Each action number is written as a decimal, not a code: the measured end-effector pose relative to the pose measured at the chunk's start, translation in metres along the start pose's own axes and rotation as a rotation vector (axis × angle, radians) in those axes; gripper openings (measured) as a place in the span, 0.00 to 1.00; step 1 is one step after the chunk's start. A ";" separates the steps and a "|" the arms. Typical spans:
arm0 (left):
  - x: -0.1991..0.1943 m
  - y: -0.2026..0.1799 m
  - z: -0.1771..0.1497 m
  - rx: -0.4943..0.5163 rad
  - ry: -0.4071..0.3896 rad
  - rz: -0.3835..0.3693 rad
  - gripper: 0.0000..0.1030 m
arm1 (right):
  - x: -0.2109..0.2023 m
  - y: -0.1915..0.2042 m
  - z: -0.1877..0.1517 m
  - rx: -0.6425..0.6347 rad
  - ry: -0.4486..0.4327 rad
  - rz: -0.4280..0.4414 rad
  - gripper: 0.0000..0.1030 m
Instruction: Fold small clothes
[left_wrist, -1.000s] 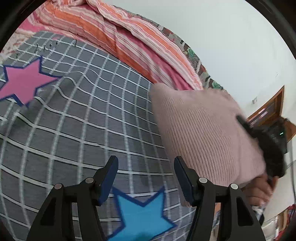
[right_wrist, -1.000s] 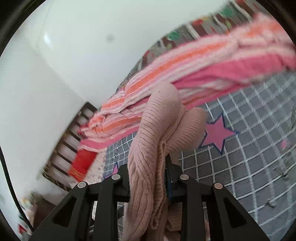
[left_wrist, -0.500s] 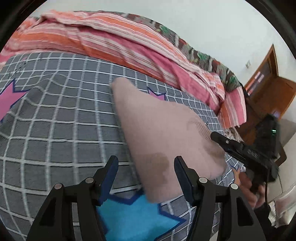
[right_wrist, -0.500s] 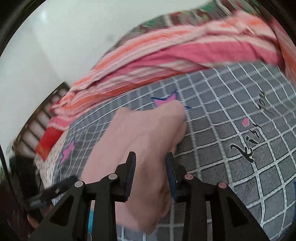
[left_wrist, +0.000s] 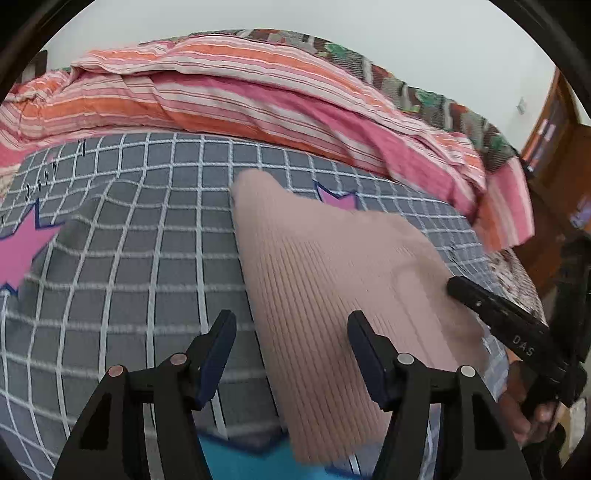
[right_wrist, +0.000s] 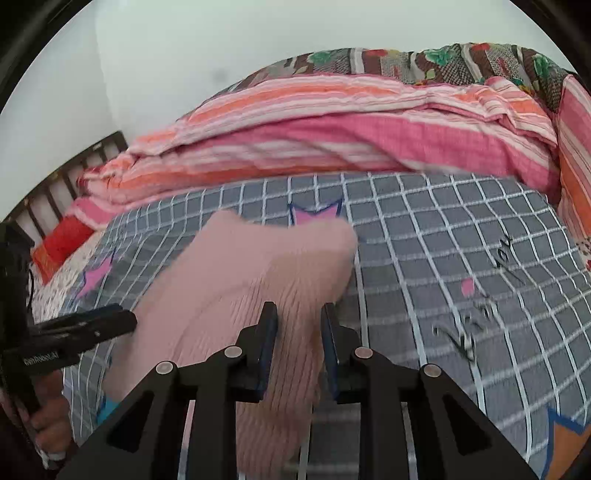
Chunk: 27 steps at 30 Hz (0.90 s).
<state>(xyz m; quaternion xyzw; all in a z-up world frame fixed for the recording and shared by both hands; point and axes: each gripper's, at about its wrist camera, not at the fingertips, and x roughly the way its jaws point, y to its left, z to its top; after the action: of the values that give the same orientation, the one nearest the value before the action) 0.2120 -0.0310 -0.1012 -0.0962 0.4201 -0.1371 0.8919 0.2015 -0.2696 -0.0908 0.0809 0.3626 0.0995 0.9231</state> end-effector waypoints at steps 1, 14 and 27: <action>0.005 0.000 0.003 0.000 0.006 0.007 0.56 | 0.010 -0.004 0.004 0.019 0.012 -0.004 0.24; 0.047 0.013 0.035 -0.043 0.014 -0.023 0.52 | 0.037 -0.020 0.012 0.047 0.031 0.022 0.25; 0.113 0.039 0.077 -0.108 0.003 0.079 0.34 | 0.070 -0.037 0.006 0.092 0.051 0.017 0.26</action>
<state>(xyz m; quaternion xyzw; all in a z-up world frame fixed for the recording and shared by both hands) 0.3473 -0.0262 -0.1459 -0.1274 0.4317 -0.0789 0.8895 0.2603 -0.2886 -0.1402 0.1237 0.3896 0.0928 0.9079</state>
